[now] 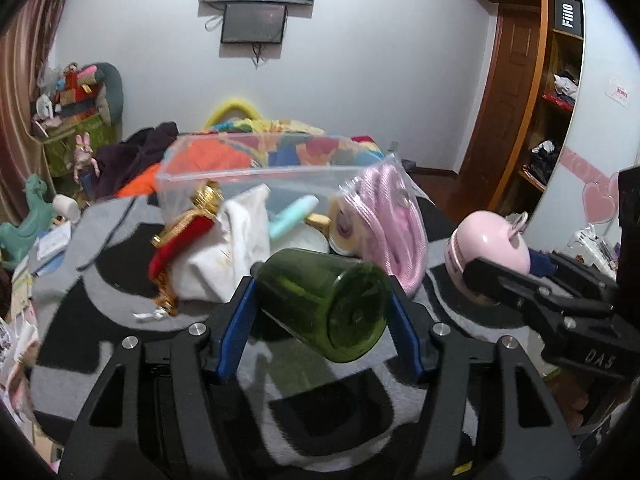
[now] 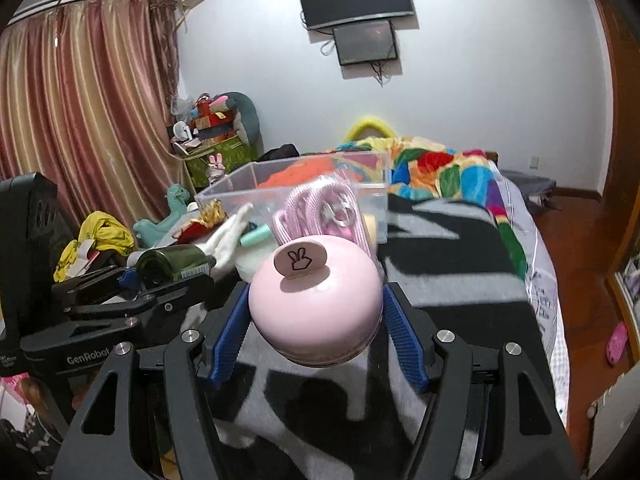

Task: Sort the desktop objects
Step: 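Grasp the green pump bottle with the left tool while the right grasps the pink lid, then carry the green bottle toward the box with the left tool while the right drops the pink lid in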

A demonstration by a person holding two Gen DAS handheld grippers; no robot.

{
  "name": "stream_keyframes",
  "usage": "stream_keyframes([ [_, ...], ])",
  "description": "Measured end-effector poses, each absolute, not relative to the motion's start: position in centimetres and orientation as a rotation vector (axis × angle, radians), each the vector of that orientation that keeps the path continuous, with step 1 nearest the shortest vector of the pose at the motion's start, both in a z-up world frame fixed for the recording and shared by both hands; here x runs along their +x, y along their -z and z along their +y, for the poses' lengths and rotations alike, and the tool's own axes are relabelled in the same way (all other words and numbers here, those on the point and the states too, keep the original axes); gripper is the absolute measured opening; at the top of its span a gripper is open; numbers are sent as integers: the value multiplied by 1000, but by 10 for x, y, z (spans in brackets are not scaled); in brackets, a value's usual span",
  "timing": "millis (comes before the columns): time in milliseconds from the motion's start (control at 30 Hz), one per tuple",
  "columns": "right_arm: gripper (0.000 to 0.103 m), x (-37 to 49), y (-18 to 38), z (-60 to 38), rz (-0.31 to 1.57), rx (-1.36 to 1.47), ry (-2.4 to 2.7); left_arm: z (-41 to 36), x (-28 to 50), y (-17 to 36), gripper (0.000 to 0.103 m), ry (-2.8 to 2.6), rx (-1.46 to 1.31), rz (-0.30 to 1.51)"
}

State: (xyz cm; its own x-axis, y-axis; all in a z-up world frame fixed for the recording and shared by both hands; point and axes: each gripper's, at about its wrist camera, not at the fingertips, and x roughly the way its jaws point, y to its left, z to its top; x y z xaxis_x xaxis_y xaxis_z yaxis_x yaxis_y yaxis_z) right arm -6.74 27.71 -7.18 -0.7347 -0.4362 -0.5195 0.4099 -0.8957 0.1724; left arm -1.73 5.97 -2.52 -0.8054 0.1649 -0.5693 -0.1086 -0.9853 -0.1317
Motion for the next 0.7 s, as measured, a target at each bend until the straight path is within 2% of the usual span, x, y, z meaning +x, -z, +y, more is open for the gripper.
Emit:
stream_keyframes([
  [267, 62, -85, 50, 261, 25, 740, 2550, 40, -18, -4, 62, -2908, -839, -125],
  [633, 62, -131, 20, 248, 30, 729, 2530, 0, -59, -42, 62, -2914, -819, -126],
  [700, 62, -141, 16, 248, 32, 730, 2540, -6, -72, -46, 58, -2917, -827, -106],
])
